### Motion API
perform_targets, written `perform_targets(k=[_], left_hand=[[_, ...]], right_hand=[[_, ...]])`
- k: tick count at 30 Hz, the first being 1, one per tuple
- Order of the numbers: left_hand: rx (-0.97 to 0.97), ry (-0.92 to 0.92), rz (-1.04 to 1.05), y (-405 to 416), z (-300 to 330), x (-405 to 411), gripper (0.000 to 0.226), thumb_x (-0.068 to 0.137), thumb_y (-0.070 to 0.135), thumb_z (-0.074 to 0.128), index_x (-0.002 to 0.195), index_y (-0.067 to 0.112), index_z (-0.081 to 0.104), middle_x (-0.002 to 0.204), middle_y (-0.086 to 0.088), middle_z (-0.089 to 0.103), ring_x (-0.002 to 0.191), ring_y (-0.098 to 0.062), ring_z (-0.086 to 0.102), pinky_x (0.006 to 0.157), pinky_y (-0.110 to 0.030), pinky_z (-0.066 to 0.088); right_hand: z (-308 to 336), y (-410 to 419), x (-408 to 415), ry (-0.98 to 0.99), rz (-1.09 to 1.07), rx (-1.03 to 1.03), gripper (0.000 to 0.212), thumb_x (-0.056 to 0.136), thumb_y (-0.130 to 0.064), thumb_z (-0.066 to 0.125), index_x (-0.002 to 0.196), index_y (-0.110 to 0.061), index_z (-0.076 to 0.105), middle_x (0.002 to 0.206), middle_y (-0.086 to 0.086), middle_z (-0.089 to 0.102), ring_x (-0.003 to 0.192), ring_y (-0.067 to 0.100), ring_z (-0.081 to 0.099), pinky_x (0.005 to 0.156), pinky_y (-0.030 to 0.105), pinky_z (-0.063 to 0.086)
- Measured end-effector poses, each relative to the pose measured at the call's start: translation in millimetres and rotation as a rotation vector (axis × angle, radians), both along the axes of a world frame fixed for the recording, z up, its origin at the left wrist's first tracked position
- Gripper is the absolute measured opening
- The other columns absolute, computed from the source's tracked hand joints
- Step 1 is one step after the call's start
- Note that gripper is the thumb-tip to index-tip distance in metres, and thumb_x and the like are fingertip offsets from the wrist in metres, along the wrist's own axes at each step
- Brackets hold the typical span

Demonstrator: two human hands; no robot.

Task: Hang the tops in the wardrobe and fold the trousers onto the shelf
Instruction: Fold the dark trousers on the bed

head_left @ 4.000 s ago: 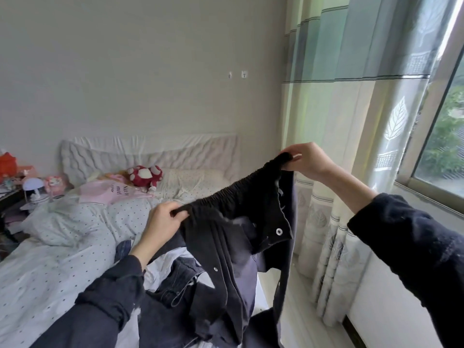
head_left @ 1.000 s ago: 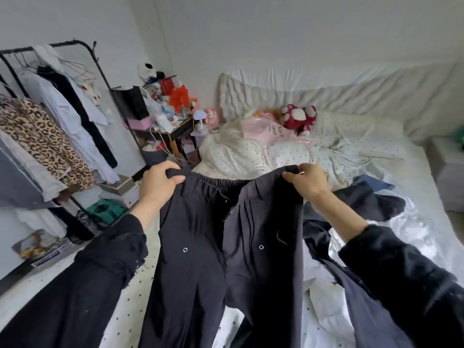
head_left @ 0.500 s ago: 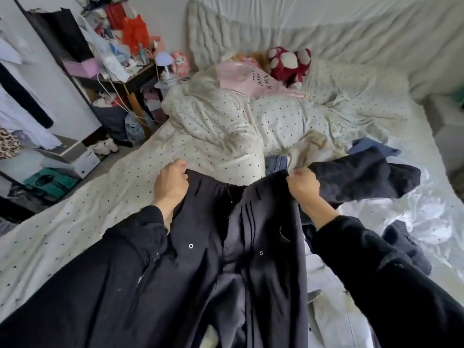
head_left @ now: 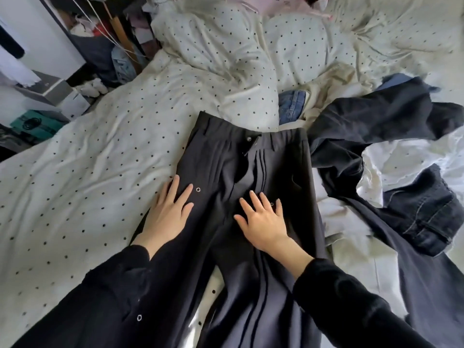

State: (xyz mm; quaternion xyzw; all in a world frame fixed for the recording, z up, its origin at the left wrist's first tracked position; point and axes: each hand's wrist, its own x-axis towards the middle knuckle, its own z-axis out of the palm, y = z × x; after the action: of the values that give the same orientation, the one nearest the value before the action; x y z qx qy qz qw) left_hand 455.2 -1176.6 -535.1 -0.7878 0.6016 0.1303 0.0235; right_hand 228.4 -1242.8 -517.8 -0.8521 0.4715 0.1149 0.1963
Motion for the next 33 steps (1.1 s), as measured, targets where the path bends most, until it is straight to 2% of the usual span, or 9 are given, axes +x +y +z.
perform_targets(k=[3,7,13,18,22,25,28,31,33], left_hand=[[-0.011,-0.062,-0.031,46.9,-8.5,-1.0,0.063,0.090,0.053,0.003,0.148,0.027,0.004,0.158,-0.012,0.004,0.145,-0.034,0.006,0.114,-0.051,0.011],[0.026,-0.027,0.013,100.9,-20.7,-18.1,0.057,0.098,0.048,0.012,0.148,0.027,-0.003,0.157,-0.011,-0.009,0.145,-0.030,-0.009,0.114,-0.054,-0.001],[0.162,0.203,0.059,223.2,-52.6,-52.1,0.074,0.073,0.057,-0.019,0.138,0.023,-0.023,0.149,0.006,-0.028,0.137,-0.012,-0.026,0.115,-0.053,-0.001],[0.331,0.279,0.003,351.1,-66.3,-64.4,0.088,0.062,0.069,-0.031,0.134,0.019,-0.028,0.153,0.003,-0.026,0.139,-0.014,-0.023,0.114,-0.054,-0.001],[0.343,0.265,-0.066,420.1,-68.8,-60.1,0.101,0.050,0.071,-0.046,0.135,0.020,-0.028,0.142,0.009,-0.033,0.133,-0.010,-0.028,0.114,-0.053,-0.002],[0.293,0.292,-0.086,459.4,-68.5,-59.4,0.082,0.080,0.070,-0.012,0.145,0.020,-0.012,0.150,0.008,-0.019,0.140,-0.014,-0.016,0.113,-0.057,0.005],[0.089,0.252,-0.059,481.2,-64.0,-65.9,0.055,0.093,0.026,0.052,0.143,0.009,0.037,0.148,-0.018,0.035,0.135,-0.038,0.035,0.097,-0.063,0.035],[-0.158,0.327,-0.088,489.8,-55.9,-85.6,0.035,0.089,0.021,0.047,0.115,0.005,0.064,0.107,-0.015,0.063,0.092,-0.038,0.062,0.072,-0.045,0.052],[-0.148,0.460,-0.072,491.1,-55.0,-110.5,0.036,0.093,0.026,0.047,0.119,0.006,0.061,0.106,-0.010,0.065,0.094,-0.033,0.061,0.077,-0.040,0.049]], right_hand=[[-4.4,36.9,3.0,0.022,-0.018,-0.112,0.085,0.080,-0.061,-0.008,0.147,-0.024,0.029,0.157,0.005,0.019,0.146,0.027,0.009,0.112,0.059,-0.001],[-16.4,93.9,-2.1,0.005,-0.035,-0.237,0.063,0.090,-0.052,0.023,0.126,-0.017,0.060,0.134,0.012,0.055,0.128,0.031,0.048,0.103,0.062,0.028],[-23.9,173.4,-16.1,-0.057,-0.159,-0.240,0.067,0.093,-0.052,0.008,0.147,-0.019,0.031,0.155,0.009,0.025,0.145,0.027,0.017,0.115,0.048,0.001],[-45.4,302.0,-40.3,0.019,-0.230,-0.316,0.059,0.091,-0.045,0.032,0.141,-0.015,0.042,0.149,0.014,0.036,0.138,0.030,0.032,0.111,0.052,0.015],[-59.5,397.5,-49.6,0.047,-0.312,-0.294,0.055,0.090,-0.041,0.035,0.138,-0.017,0.046,0.147,0.013,0.040,0.137,0.030,0.028,0.108,0.055,0.023],[-66.2,458.7,-56.9,-0.035,-0.396,-0.222,0.054,0.089,-0.038,0.036,0.139,-0.019,0.044,0.147,0.013,0.040,0.136,0.034,0.032,0.103,0.055,0.034],[-69.0,513.0,-70.4,-0.186,-0.504,-0.170,0.049,0.090,-0.029,0.039,0.136,-0.013,0.046,0.142,0.017,0.044,0.130,0.035,0.042,0.100,0.052,0.041],[-72.0,547.2,-88.4,-0.302,-0.908,-0.106,0.045,0.093,-0.016,0.052,0.136,-0.006,0.044,0.136,0.015,0.046,0.122,0.032,0.043,0.099,0.048,0.042],[-76.0,550.3,-98.4,-0.365,-1.098,-0.020,0.050,0.091,-0.018,0.059,0.135,-0.004,0.042,0.127,0.014,0.047,0.116,0.031,0.047,0.096,0.041,0.042]])
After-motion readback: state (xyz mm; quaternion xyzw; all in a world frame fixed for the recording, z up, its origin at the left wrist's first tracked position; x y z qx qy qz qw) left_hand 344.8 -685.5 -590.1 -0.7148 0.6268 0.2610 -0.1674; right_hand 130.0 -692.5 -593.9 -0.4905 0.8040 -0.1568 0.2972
